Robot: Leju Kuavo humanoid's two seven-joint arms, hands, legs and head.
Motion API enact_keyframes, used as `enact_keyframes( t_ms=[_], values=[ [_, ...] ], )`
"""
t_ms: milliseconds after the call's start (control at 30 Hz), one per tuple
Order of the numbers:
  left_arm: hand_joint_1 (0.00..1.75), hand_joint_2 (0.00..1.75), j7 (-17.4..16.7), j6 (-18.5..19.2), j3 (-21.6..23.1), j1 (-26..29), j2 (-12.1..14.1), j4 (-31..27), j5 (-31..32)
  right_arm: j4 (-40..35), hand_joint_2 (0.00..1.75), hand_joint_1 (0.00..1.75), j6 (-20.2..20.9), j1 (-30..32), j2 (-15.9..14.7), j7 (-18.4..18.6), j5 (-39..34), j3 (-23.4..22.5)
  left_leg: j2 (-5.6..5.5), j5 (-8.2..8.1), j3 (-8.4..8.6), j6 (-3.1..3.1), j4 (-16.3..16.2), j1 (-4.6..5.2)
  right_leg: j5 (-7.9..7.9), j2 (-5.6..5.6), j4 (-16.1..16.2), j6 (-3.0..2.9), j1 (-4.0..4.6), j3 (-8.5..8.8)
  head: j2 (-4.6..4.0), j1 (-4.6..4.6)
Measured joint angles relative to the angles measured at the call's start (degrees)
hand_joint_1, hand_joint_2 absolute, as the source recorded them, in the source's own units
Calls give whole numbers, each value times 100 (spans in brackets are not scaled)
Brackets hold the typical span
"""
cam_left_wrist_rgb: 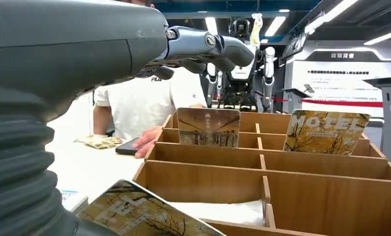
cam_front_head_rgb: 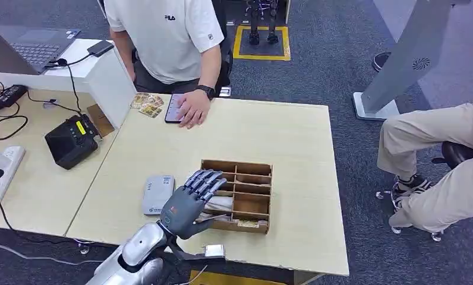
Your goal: Pass the card to the sensor for recognition and then transmit it.
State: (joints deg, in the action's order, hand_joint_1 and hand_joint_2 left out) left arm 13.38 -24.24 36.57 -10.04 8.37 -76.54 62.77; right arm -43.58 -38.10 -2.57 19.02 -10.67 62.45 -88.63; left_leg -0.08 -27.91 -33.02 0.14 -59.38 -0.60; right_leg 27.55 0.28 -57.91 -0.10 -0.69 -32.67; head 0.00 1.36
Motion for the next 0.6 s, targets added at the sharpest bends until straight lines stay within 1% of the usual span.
enact_keyframes(
  t_ms=[167,200,233,267,300,333,400,600],
  values=[
    [0,175,0,0,0,1,13,-2,-2,0,175,0,0,0,0,0,0,0,0,0,0,0,0,0,0,0,0,0,0,0,0,0],
    [72,175,0,0,0,1,13,-2,0,0,175,0,0,0,0,0,0,0,0,0,0,0,0,0,0,0,0,0,0,0,0,0],
    [171,175,0,0,0,1,13,-2,-2,0,175,0,0,0,0,0,0,0,0,0,0,0,0,0,0,0,0,0,0,0,0,0],
    [175,175,0,0,0,1,15,-2,0,0,175,0,0,0,0,0,0,0,0,0,0,0,0,0,0,0,0,0,0,0,0,0],
    [175,175,0,6,0,1,15,-2,0,0,175,0,0,0,0,0,0,0,0,0,0,0,0,0,0,0,0,0,0,0,0,0],
    [175,175,-18,105,0,-2,15,-2,61,0,175,0,0,0,0,-9,4,0,0,0,0,0,0,0,0,0,0,0,0,-1,0,0],
    [175,175,-114,543,0,-33,33,9,276,0,175,0,0,0,0,-55,9,0,0,0,1,0,0,0,0,0,0,0,0,0,0,2],
    [175,175,-70,763,0,-273,44,116,339,0,175,0,0,-1,0,-111,0,0,-1,-1,9,0,1,1,1,-4,0,1,0,13,0,0]
  ],
)
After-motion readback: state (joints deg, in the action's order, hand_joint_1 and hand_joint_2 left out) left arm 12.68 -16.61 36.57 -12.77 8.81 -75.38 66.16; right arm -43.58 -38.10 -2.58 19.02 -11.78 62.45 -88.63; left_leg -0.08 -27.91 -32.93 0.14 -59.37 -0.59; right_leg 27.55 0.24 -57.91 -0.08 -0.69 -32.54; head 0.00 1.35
